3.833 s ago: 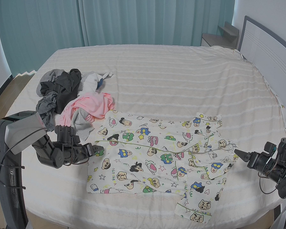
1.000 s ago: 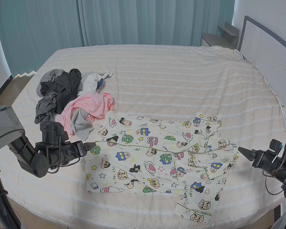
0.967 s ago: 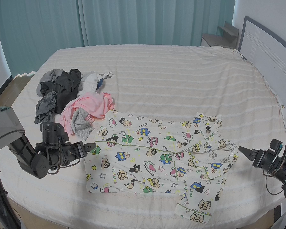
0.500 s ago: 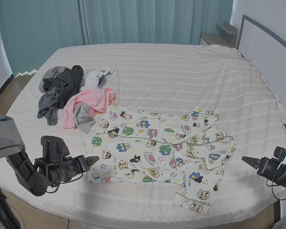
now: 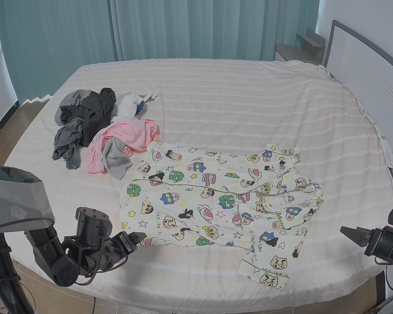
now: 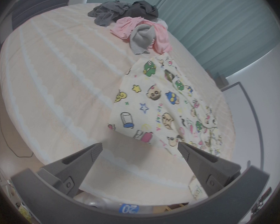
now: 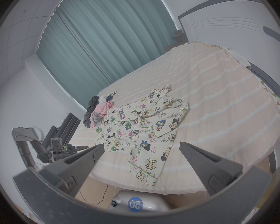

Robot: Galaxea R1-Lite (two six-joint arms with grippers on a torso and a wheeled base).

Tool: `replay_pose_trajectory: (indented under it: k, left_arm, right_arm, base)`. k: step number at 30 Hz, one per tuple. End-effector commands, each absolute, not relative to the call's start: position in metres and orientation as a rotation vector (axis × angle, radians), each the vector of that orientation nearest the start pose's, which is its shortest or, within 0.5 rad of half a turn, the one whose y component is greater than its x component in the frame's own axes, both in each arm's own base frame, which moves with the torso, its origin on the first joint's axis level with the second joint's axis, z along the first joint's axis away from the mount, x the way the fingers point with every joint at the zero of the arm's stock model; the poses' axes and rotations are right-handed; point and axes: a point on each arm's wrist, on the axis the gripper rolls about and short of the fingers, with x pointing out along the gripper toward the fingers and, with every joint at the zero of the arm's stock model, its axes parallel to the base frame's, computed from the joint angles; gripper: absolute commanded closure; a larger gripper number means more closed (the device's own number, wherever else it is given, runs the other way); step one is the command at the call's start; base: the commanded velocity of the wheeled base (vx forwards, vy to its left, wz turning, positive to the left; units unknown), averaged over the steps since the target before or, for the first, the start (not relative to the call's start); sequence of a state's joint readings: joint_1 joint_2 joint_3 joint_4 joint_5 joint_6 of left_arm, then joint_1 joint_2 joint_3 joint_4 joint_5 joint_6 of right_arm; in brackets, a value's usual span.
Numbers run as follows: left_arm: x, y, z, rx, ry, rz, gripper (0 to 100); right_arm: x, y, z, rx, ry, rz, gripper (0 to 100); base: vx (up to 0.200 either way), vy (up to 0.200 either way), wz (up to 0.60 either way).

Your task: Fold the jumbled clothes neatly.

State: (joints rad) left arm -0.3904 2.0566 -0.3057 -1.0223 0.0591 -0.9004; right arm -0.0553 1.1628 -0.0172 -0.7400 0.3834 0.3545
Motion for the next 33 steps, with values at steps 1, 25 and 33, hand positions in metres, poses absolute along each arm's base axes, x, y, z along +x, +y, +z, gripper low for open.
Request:
replay_pose_trajectory:
  k: [1, 25, 33]
  left_arm:
    - [0.256, -0.110, -0.033, -0.615, 0.852, 0.128, 0]
    - [0.287, -0.120, -0.032, -0.658, 0.720, 0.185, 100]
    - [0.279, -0.116, -0.030, -0.633, 0.708, 0.224, 100]
  right_arm:
    - [0.111, 0.003, 0.104, 0.444, 0.482, 0.305, 0]
    - [0.147, 0.003, 0.089, 0.512, 0.652, 0.349, 0]
    - [0.183, 0.002, 0.052, 0.533, 0.864, 0.357, 0]
  base:
    - [0.000, 0.000, 0.00]
    - [0.000, 0.000, 0.00]
    - [0.000, 0.000, 0.00]
